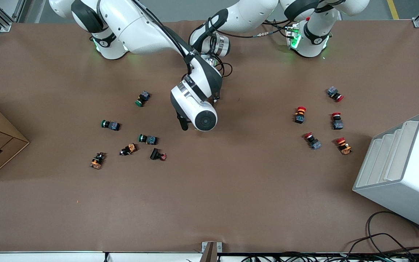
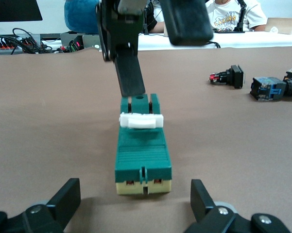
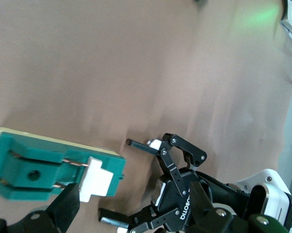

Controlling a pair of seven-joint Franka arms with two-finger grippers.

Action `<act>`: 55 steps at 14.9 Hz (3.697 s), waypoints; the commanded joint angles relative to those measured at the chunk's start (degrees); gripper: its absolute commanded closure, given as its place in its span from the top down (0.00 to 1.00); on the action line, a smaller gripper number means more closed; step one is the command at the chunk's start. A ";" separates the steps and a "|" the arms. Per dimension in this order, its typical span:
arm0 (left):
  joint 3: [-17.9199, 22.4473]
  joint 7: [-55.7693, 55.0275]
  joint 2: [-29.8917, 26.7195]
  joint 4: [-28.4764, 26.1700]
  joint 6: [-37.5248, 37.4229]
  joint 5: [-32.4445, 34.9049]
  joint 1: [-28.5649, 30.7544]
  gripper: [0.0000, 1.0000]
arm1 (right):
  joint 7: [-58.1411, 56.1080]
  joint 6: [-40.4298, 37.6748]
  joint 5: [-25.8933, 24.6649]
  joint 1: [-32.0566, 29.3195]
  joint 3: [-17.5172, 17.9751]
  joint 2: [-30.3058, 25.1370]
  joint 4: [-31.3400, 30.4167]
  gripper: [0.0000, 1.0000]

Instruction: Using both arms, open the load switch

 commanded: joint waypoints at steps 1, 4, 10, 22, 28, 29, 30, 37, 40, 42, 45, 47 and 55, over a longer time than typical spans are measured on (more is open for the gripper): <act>-0.08 -0.25 0.68 1.93 -0.33 -0.89 -0.34 1.00 | -4.97 -0.84 -3.57 -0.89 0.13 -3.15 -0.68 1.00; -0.87 2.46 0.15 3.77 0.02 -5.10 -0.34 1.00 | -14.71 -0.84 -5.60 -4.57 0.21 -4.81 0.19 1.00; -4.74 13.96 -3.62 11.14 0.20 -24.32 0.28 1.00 | -44.05 -6.63 -12.98 -15.55 0.13 -14.30 -0.51 1.00; -4.56 47.20 -11.62 28.47 -0.51 -55.28 12.21 1.00 | -103.75 -14.89 -20.90 -35.51 0.04 -26.97 -0.42 1.00; -4.56 61.60 -20.84 28.65 -2.61 -71.01 25.39 1.00 | -108.44 -16.92 -21.25 -39.65 -0.14 -27.15 3.00 1.00; -4.56 64.23 -22.25 28.65 -2.70 -73.12 27.59 1.00 | -108.53 -16.92 -21.08 -39.83 -0.05 -27.06 3.10 1.00; -4.56 67.04 -24.09 28.65 -2.79 -75.40 30.22 1.00 | -108.62 -16.92 -21.16 -39.74 0.04 -27.06 3.10 1.00; -4.74 95.50 -31.93 32.25 -13.14 -87.89 45.52 1.00 | -107.83 -17.10 -17.65 -42.03 0.21 -27.33 2.83 1.00; -4.65 104.93 -34.99 32.26 -14.48 -90.01 51.77 1.00 | -107.74 -17.10 -17.21 -42.90 0.13 -27.33 3.01 1.00; -4.56 108.89 -35.80 32.25 -15.44 -94.47 55.27 1.00 | -107.91 -16.75 -16.95 -42.81 0.13 -28.63 2.83 1.00; -4.30 114.52 -37.81 32.25 -15.45 -99.23 58.98 1.00 | -108.53 -13.77 -16.77 -42.73 0.21 -31.36 -1.19 1.00; -3.51 117.68 -39.31 32.25 -15.62 -100.56 60.39 1.00 | -108.62 -9.56 -16.24 -42.46 -0.49 -35.65 -7.50 1.00; 17.05 137.18 -47.48 29.45 -16.94 -111.81 52.31 1.00 | -108.62 -3.66 -16.15 -42.55 -1.02 -47.09 -20.44 1.00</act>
